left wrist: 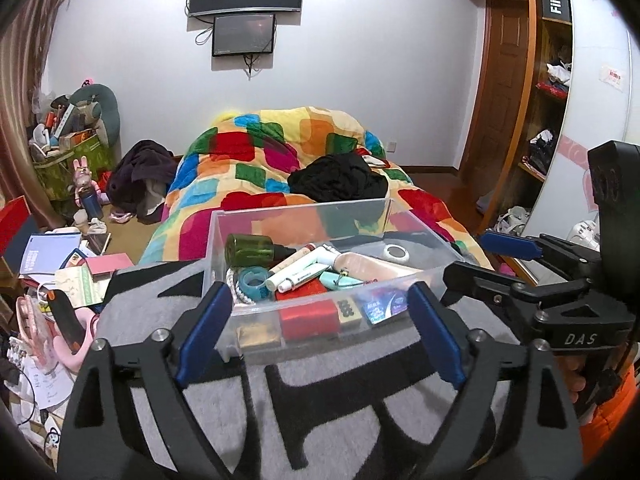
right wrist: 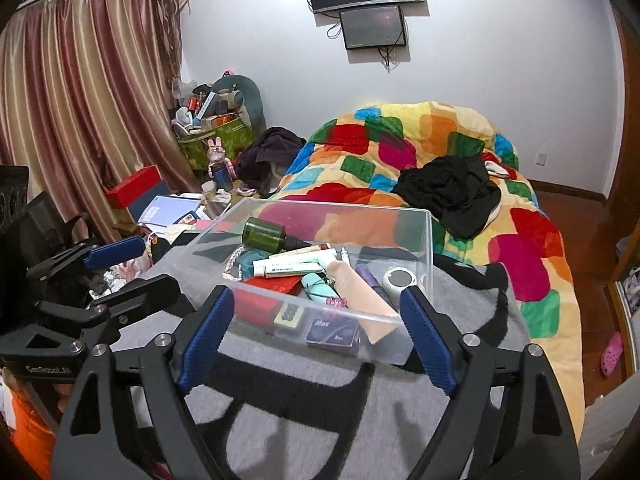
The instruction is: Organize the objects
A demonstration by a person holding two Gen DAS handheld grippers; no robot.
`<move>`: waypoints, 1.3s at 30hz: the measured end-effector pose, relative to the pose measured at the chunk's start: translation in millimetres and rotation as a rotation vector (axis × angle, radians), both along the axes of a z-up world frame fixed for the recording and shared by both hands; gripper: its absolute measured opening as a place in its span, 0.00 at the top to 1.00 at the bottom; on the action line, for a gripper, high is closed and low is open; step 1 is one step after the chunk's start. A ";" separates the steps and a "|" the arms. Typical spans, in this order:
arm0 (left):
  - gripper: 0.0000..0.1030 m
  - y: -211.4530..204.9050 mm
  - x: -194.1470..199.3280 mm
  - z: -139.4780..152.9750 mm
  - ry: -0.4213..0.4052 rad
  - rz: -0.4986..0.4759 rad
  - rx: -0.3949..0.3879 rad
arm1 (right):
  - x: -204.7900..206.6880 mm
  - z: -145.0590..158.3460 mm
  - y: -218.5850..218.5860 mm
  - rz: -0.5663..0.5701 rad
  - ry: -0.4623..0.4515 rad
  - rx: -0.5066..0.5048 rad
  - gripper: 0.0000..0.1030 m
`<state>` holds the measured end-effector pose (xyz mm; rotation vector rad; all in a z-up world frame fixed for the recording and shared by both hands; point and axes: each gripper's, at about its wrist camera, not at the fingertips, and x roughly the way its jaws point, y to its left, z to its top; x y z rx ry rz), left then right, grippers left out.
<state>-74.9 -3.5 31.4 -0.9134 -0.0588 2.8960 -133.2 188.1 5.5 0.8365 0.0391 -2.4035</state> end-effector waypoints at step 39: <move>0.07 -1.9 5.1 -8.7 -0.012 0.028 0.024 | 16.1 -6.3 1.5 -0.005 0.011 0.015 0.16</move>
